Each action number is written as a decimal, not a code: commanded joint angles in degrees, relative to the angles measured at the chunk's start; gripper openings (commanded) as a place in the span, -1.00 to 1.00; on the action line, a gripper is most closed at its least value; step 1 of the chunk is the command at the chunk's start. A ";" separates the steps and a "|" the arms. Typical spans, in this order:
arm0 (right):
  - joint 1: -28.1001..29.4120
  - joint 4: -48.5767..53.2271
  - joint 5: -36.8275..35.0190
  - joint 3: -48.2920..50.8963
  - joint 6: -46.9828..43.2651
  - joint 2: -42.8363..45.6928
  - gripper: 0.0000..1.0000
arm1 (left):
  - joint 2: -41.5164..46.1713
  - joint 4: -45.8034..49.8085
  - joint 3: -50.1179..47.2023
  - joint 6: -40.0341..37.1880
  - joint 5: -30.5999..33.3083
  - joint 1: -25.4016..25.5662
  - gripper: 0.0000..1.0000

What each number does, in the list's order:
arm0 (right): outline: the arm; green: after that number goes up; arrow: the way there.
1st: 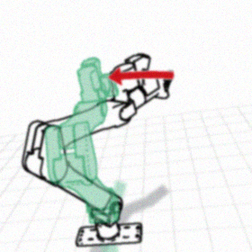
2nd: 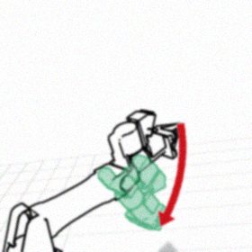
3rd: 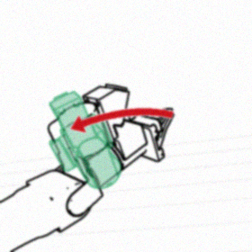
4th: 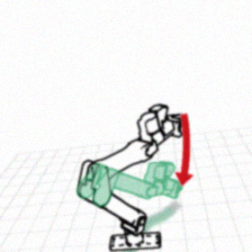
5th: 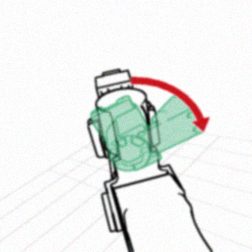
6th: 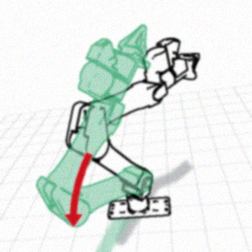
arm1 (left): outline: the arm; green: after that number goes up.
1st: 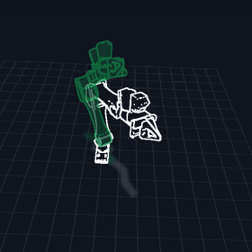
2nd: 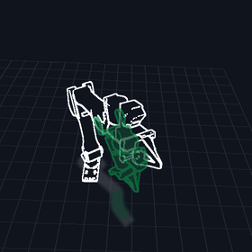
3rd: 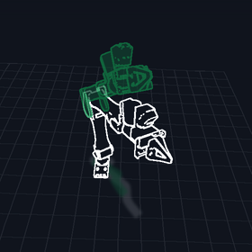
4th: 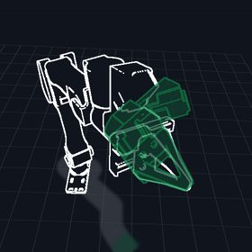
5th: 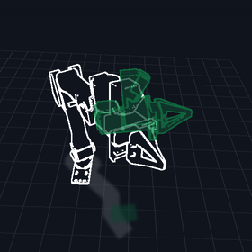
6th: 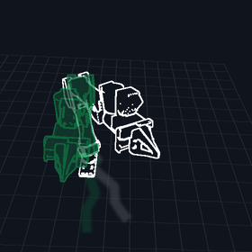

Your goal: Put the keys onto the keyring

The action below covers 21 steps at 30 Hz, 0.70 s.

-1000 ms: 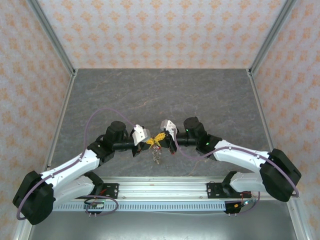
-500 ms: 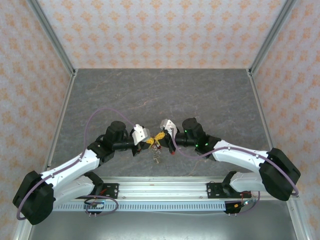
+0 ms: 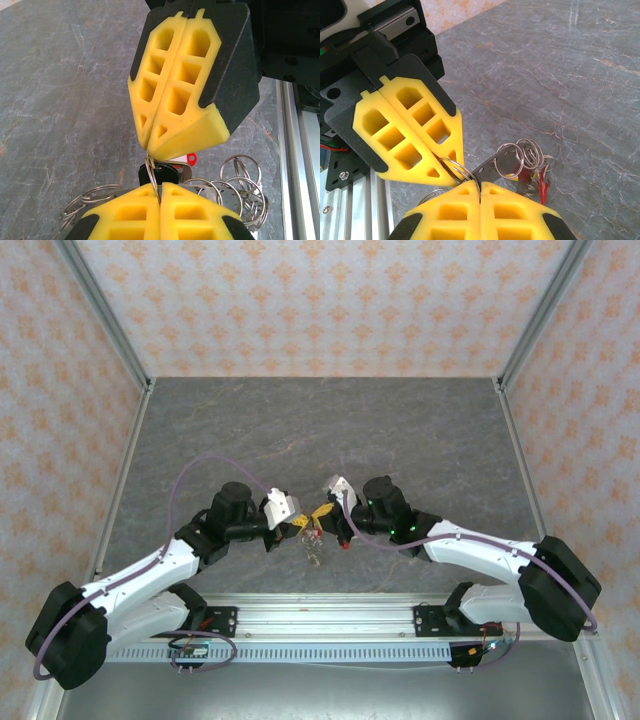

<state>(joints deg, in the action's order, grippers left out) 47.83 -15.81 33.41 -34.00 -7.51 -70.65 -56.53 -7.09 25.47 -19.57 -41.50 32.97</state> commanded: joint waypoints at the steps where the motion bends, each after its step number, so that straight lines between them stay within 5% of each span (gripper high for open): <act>1: -1.59 2.26 -2.63 -0.90 -0.21 -0.12 -0.96 | 0.38 -3.58 0.64 -0.73 -3.39 0.52 -1.00; 7: -1.57 8.33 -3.04 -2.96 -5.01 -1.32 -0.73 | 0.20 -5.12 0.11 -0.92 -4.85 0.52 -1.00; 21: -1.60 8.13 -7.70 -0.51 -9.54 4.67 -0.67 | -0.33 -4.09 0.72 -2.33 -5.71 0.52 -1.00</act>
<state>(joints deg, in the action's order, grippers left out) 46.39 -7.27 29.36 -35.46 -14.37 -70.39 -56.69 -8.54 25.43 -20.60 -45.69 33.04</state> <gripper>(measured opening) 0.162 0.042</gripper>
